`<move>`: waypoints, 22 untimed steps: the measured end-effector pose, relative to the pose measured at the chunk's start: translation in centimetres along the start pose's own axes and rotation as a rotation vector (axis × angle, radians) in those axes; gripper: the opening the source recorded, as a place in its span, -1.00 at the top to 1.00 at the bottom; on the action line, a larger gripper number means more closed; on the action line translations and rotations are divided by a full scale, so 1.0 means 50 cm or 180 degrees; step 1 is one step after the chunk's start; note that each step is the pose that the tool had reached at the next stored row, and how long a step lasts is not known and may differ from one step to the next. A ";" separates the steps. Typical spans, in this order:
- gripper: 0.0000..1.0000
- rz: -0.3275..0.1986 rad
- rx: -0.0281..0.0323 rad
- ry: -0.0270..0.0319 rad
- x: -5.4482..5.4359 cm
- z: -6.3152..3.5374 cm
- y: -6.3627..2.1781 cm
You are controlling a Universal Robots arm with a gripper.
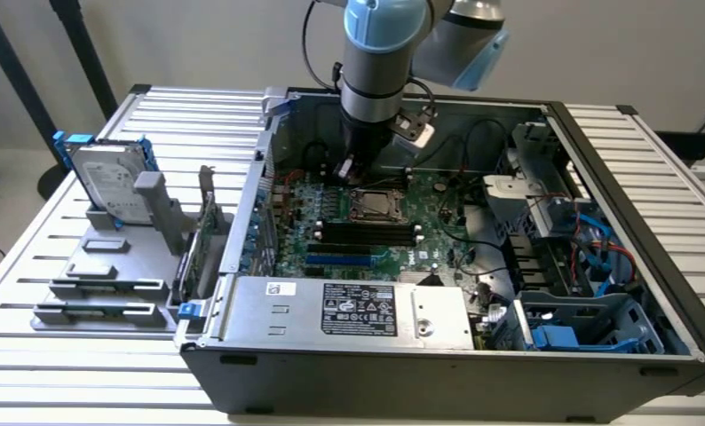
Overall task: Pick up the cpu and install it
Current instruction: 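Install the first cpu locking lever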
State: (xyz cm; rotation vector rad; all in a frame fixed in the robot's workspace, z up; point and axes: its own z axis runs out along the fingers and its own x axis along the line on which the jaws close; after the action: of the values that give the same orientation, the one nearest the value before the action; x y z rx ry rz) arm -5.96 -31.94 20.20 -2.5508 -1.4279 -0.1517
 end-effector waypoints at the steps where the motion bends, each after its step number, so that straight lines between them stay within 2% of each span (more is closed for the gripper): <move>1: 0.79 0.0000 0.0001 -0.0001 0.000 0.000 0.000; 12: 0.79 0.0000 -0.0001 -0.0006 0.005 0.006 0.010; 22: 0.79 0.0003 -0.0005 -0.0029 0.011 0.008 0.022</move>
State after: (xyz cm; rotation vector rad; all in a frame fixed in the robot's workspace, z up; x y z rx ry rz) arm -4.75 -31.96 19.77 -2.5566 -1.4304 -0.1413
